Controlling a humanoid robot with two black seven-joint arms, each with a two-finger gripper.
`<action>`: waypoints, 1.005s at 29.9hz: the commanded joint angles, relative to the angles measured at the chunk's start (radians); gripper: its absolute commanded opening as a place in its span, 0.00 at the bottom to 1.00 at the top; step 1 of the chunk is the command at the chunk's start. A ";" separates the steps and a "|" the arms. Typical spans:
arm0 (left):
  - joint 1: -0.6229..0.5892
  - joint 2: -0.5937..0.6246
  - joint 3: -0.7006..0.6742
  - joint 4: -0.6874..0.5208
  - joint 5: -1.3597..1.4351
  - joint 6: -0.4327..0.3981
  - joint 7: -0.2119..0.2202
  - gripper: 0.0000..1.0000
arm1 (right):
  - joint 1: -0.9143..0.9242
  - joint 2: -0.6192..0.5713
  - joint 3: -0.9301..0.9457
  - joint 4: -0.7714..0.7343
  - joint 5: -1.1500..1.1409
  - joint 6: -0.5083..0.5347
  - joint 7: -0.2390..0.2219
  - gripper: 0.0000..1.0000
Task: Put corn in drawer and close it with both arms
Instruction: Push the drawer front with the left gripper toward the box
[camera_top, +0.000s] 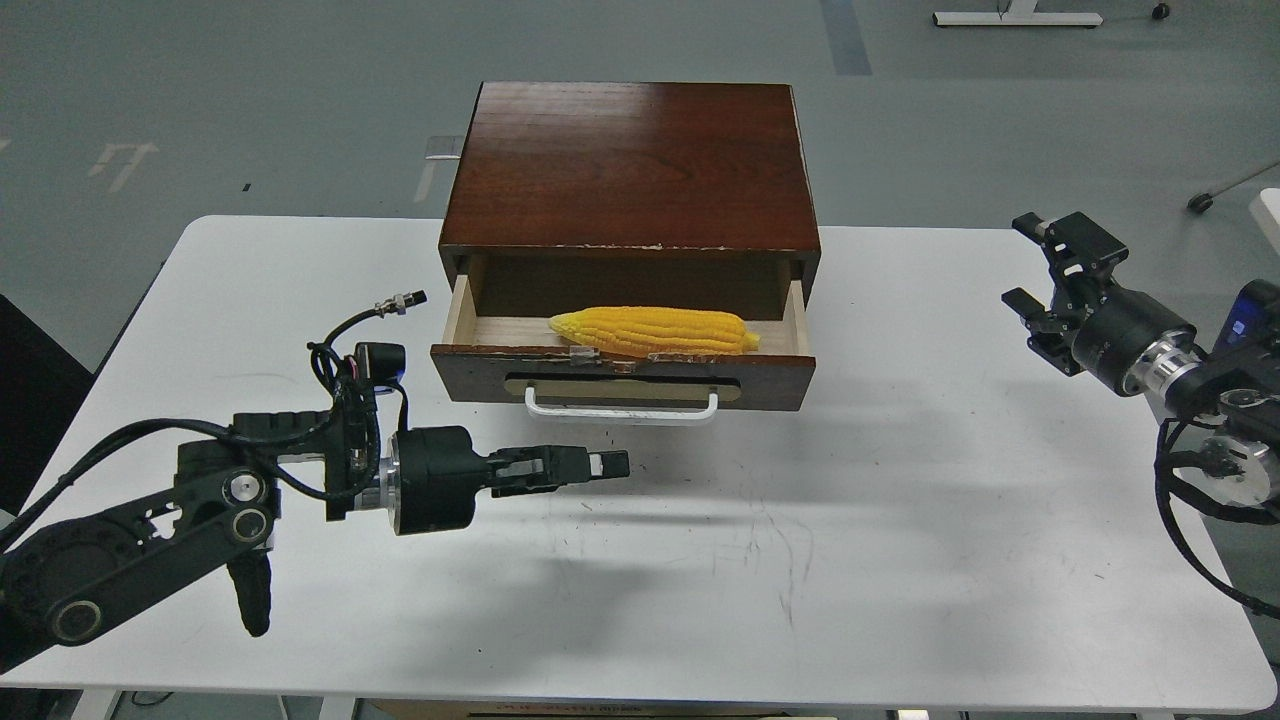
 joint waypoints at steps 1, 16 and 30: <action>-0.003 -0.017 -0.010 0.030 -0.008 0.000 0.000 0.00 | 0.000 0.000 0.000 0.000 0.000 -0.001 0.000 0.98; -0.004 -0.021 -0.033 0.078 -0.034 0.000 0.000 0.00 | -0.014 0.000 0.000 0.000 0.000 -0.001 0.000 0.98; -0.015 -0.063 -0.055 0.138 -0.052 0.015 0.002 0.00 | -0.023 0.000 0.000 0.002 0.000 -0.001 0.000 0.98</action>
